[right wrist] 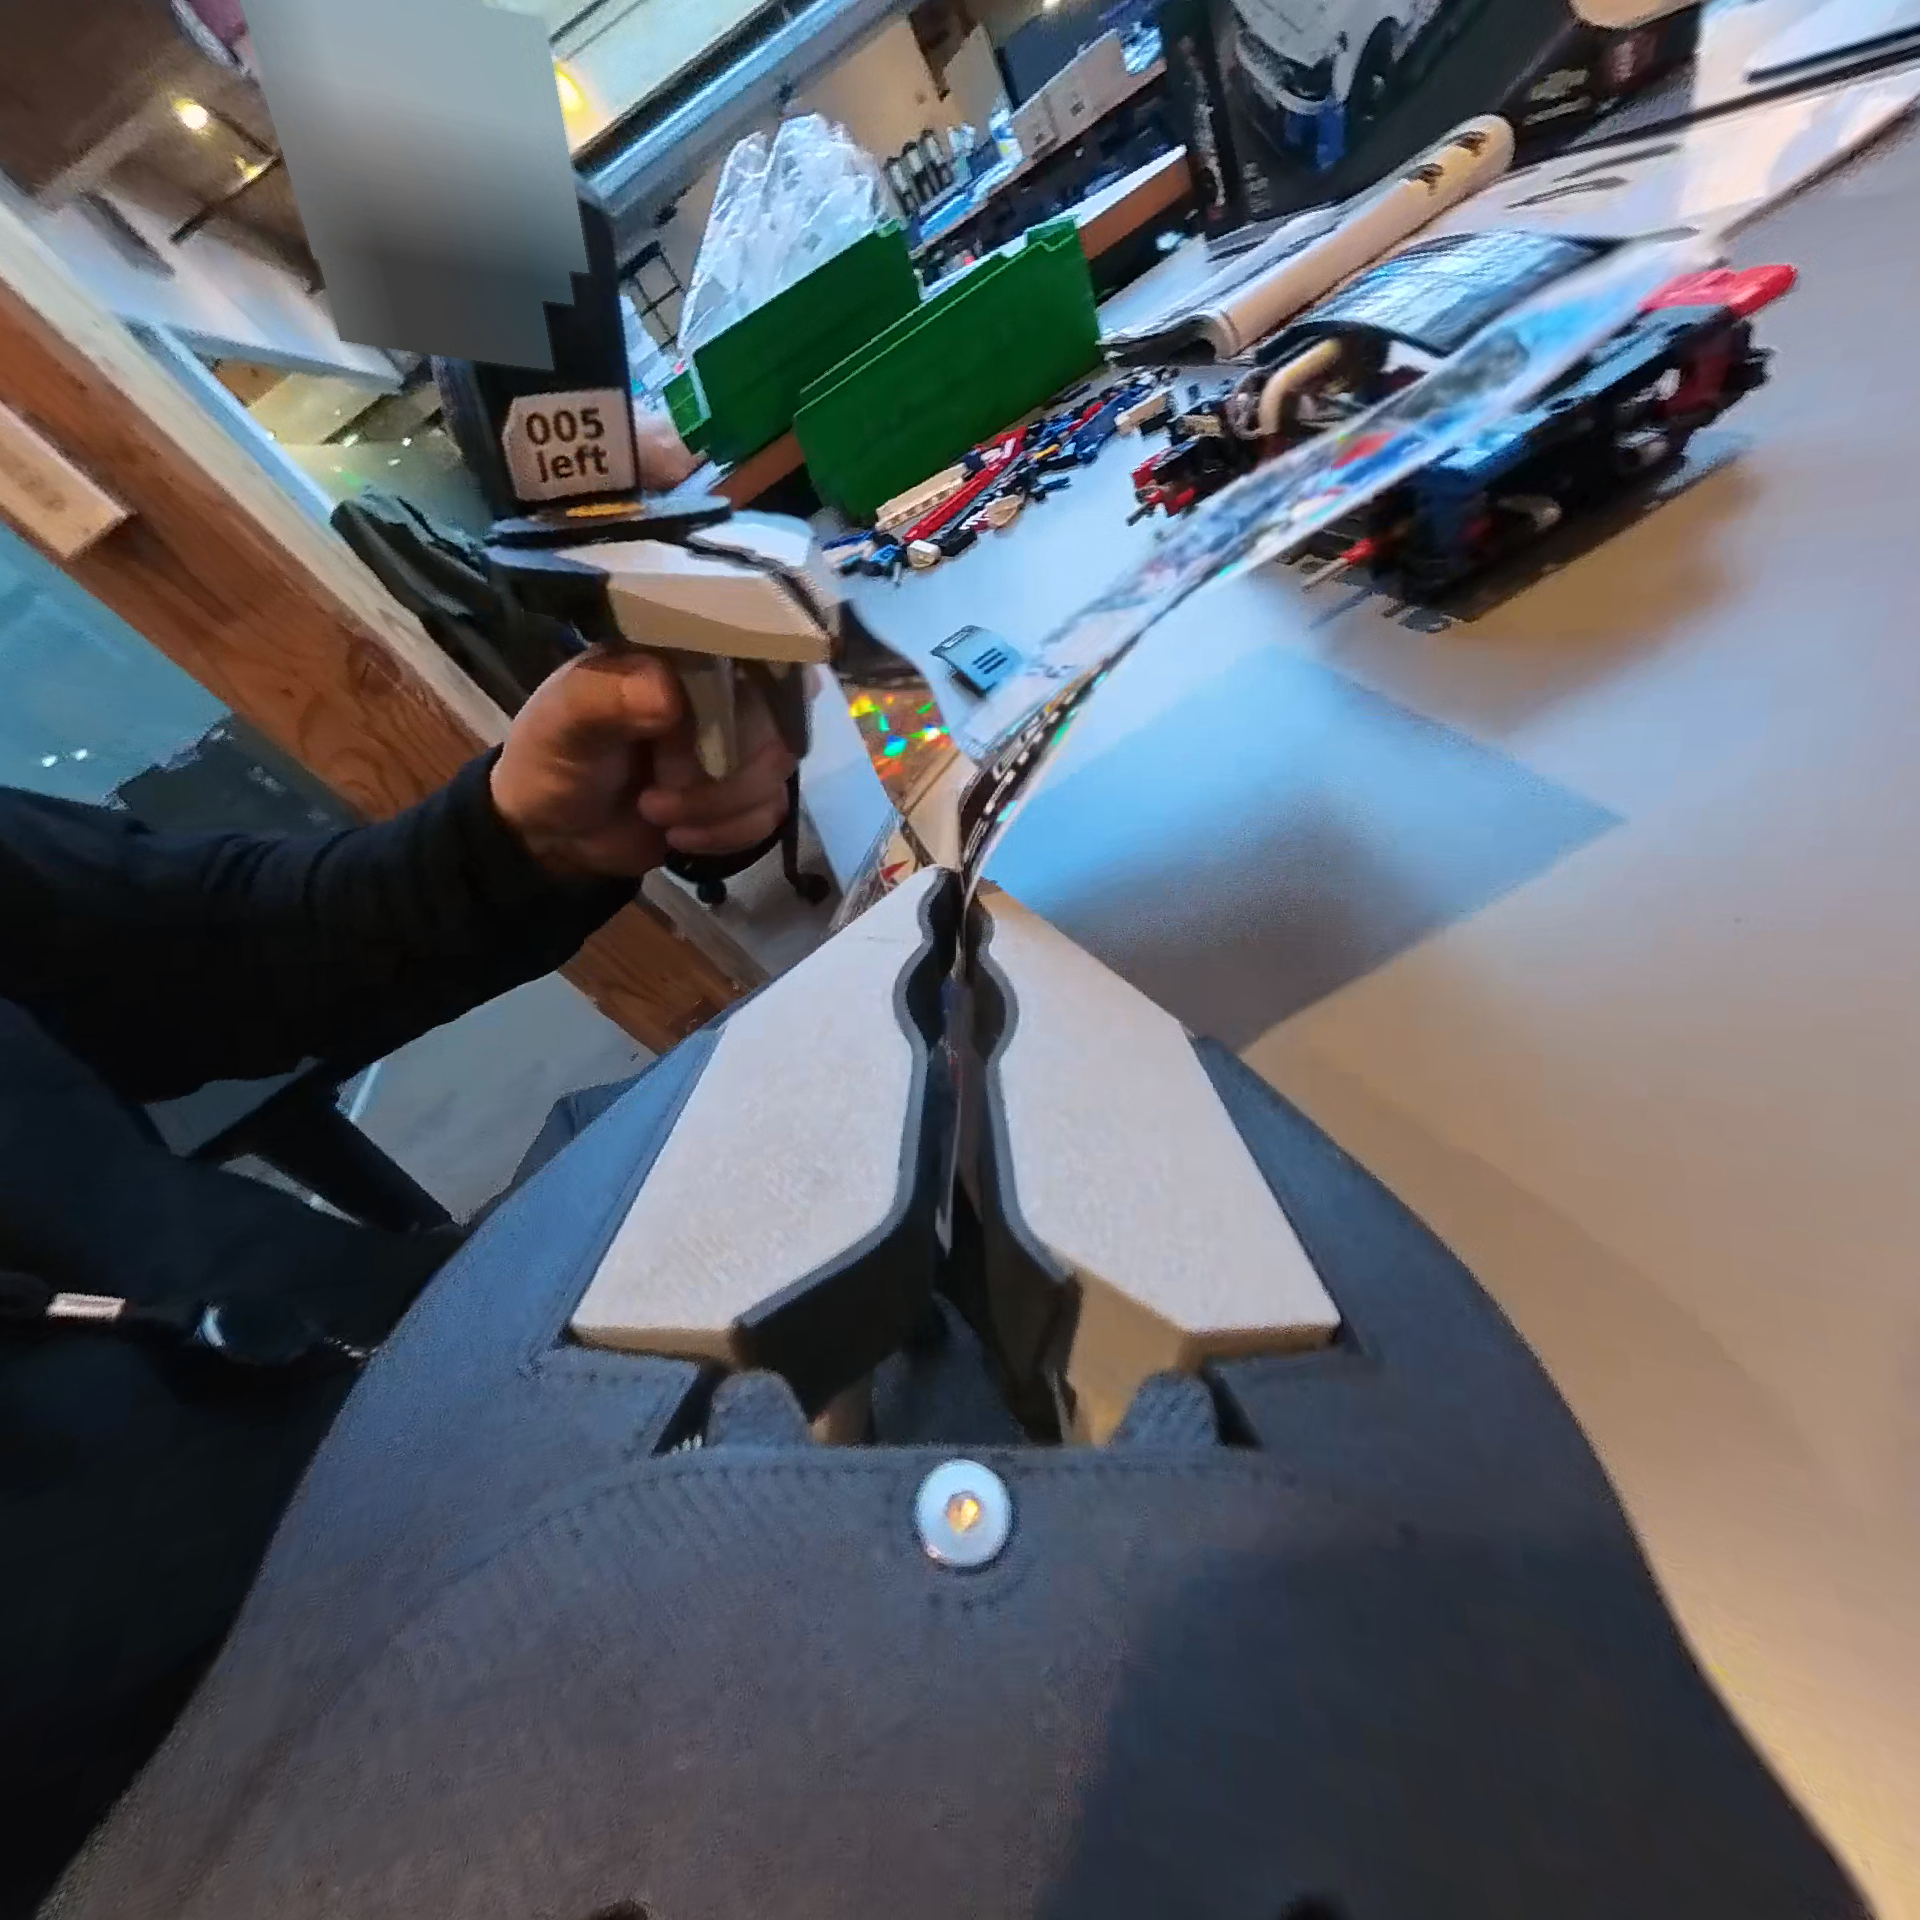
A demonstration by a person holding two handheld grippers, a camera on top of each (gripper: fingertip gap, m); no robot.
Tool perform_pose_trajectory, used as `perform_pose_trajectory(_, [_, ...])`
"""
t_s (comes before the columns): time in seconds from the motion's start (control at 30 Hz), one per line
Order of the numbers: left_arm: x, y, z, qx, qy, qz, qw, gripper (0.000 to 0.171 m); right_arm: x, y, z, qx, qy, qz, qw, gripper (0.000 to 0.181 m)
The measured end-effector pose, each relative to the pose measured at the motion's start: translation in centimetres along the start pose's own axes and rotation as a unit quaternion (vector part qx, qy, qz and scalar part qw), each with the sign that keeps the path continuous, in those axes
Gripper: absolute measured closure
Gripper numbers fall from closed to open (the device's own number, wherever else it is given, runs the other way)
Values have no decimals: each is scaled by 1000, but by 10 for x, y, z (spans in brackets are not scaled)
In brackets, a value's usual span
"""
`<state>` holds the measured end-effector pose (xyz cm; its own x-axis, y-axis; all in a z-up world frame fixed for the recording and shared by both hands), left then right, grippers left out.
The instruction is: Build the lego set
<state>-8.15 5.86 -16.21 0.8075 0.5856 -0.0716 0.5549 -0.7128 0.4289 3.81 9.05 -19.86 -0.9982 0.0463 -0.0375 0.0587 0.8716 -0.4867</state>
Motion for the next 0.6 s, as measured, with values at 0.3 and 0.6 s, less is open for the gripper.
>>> perform_pose_trajectory(0.3, [20, -5, 21, -10, -32, 11, 999, 171, -19, 42, -2, 4, -39, 171, 984, 149])
perform_pose_trajectory(0.6, [41, -7, 36, -3, -50, 12, 999, 171, 0, 2, -7, 107, -37, 53, 992, 154])
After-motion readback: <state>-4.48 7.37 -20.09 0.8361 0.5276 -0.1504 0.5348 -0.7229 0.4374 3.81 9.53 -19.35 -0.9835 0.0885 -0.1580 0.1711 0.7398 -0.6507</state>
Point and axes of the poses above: each gripper's, where its closed fingertips meet, x out along the fingers, z out of its underside, y = z × x across the jaws, the point moved 4 cm from there along -x, back along the fingers, and after that the axes turned 7 degrees about y, right-handed, at the moved point
